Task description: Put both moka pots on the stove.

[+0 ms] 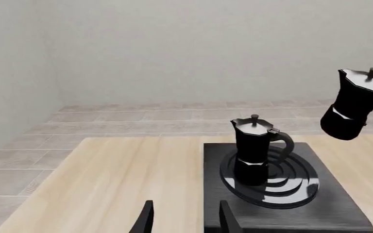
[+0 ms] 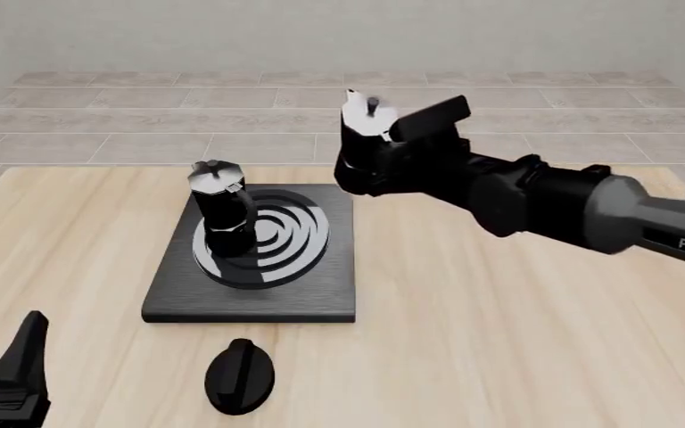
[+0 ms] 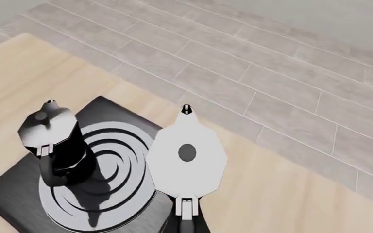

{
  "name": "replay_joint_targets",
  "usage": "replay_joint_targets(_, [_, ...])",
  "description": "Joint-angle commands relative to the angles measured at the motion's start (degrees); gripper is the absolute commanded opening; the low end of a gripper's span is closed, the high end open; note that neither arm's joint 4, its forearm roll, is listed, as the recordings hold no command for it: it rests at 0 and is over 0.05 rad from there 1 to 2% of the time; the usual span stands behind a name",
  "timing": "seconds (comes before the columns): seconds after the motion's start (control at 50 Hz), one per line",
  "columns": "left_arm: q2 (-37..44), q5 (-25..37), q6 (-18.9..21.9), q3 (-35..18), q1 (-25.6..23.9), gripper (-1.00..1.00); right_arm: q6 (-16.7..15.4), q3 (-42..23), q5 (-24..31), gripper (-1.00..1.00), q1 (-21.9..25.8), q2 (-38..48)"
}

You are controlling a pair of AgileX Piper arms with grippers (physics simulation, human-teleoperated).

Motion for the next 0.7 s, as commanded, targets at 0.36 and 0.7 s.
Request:
replay_joint_targets(0.36, [0.00, 0.45, 0.34, -0.48, 0.23, 1.00, 3.71, -6.67, -1.37, -1.00, 3.31, 5.42])
replay_joint_targets(0.7, [0.00, 0.15, 0.41, -0.23, 0.28, 1.00, 4.04, -6.95, -2.10, -1.00, 5.64, 7.98])
